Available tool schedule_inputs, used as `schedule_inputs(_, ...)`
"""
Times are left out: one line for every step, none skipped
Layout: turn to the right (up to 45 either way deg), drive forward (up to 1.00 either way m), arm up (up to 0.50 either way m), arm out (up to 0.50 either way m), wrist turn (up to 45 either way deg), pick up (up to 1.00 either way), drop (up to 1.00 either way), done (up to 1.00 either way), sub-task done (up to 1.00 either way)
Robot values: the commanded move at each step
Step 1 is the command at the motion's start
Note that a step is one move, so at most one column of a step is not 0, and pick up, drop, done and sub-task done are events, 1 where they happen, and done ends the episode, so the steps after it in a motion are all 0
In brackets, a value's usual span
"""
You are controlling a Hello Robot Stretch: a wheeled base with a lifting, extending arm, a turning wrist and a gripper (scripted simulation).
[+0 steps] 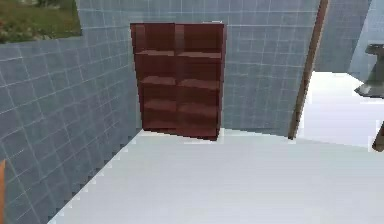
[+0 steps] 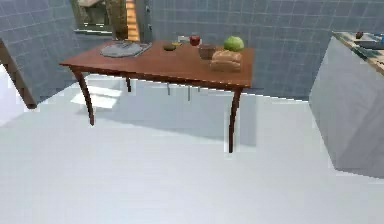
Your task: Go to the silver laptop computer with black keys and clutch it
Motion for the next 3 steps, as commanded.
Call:
schedule_inputs(36.0,0.00,0.00,0.00,0.0,0.00,0.00,0.00,0.00)
schedule_inputs(0.0,1.00,0.00,0.00,0.0,0.00,0.00,0.00,0.00)
schedule_inputs(3.0,0.00,0.00,0.00,0.0,0.00,0.00,0.00,0.00)
